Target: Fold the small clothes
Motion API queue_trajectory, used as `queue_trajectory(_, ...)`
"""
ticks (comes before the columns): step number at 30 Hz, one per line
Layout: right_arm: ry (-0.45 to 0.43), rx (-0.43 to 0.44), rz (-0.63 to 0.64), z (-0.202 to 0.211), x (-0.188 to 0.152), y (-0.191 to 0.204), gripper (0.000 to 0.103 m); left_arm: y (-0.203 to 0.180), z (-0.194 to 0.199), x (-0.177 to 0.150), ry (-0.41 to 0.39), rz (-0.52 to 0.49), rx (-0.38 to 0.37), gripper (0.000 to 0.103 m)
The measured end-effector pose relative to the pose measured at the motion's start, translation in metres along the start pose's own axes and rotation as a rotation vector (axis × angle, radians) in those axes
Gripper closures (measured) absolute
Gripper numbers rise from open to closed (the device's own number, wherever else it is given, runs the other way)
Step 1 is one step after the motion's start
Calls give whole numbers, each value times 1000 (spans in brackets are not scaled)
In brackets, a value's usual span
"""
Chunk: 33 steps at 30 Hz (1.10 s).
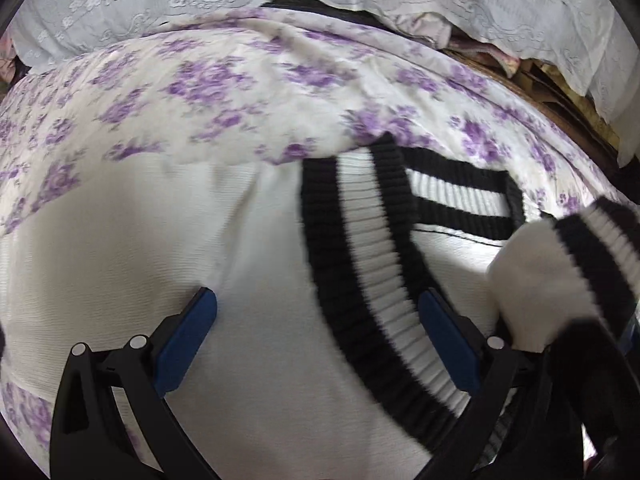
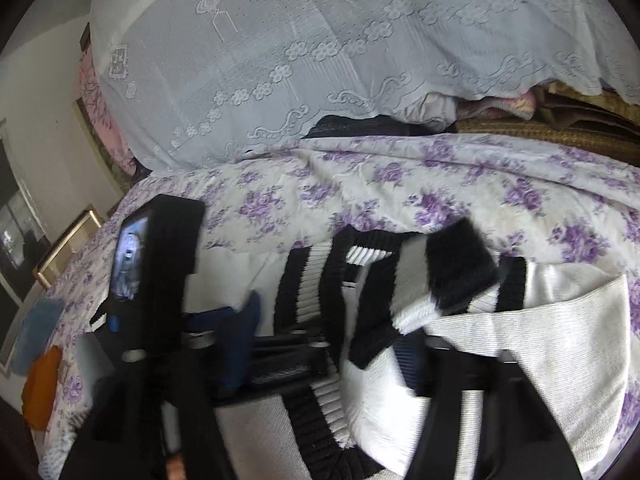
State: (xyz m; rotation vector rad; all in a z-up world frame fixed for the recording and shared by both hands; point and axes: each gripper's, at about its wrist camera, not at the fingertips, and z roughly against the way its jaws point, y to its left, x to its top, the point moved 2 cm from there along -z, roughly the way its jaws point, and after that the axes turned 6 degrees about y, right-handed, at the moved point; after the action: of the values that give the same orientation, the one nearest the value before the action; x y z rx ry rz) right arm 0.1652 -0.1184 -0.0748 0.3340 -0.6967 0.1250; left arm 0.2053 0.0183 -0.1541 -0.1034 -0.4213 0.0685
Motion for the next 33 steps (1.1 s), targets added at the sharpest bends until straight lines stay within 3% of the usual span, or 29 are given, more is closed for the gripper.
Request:
queue_trajectory(4, -23, 62, 45, 18, -2, 8, 29, 27, 17, -1, -58, 74, 115, 4)
queue_trajectory(8, -102, 176, 73, 49, -3, 11, 14, 39, 31, -4, -89, 107, 115, 4)
queue_trajectory(11, -115, 153, 101, 62, -5, 10, 13, 31, 45, -12, -122, 69, 121, 4)
queue_trajectory(13, -144, 134, 49, 74, -10, -7, 13, 21, 52, -15, -146, 26, 136, 4)
queue_trajectory(16, -162, -6, -16, 85, -17, -43, 13, -1, 66, -21, -189, -36, 121, 4)
queue_trajectory(19, -159, -144, -66, 91, -29, -78, 24, -27, 89, -32, -295, -98, 92, 4)
queue_trajectory(23, -110, -114, -191, 78, -39, -121, 54, -50, 96, -41, -329, -136, 70, 4)
queue_trajectory(24, -89, -92, -216, 72, -40, -129, 55, -55, 92, -40, -314, -151, 20, 4)
queue_trajectory(26, -50, -75, -248, 61, -44, -141, 55, -66, 68, -39, -203, -221, -49, 4)
queue_trajectory(28, 1, -113, -281, 49, -50, -154, 55, -68, 23, -35, -79, -254, 27, 4)
queue_trajectory(29, 18, -152, -311, 45, -53, -164, 55, -61, 0, -34, -20, -228, 76, 4)
queue_trajectory(30, 21, -161, -353, 45, -56, -175, 62, -52, -3, -32, -34, -183, 8, 4)
queue_trajectory(32, 8, -106, -458, 51, -62, -196, 74, -32, 2, -21, -6, -102, 23, 4)
queue_trajectory(33, -13, -110, -482, 57, -63, -198, 74, -22, 8, -18, -15, -53, 19, 5)
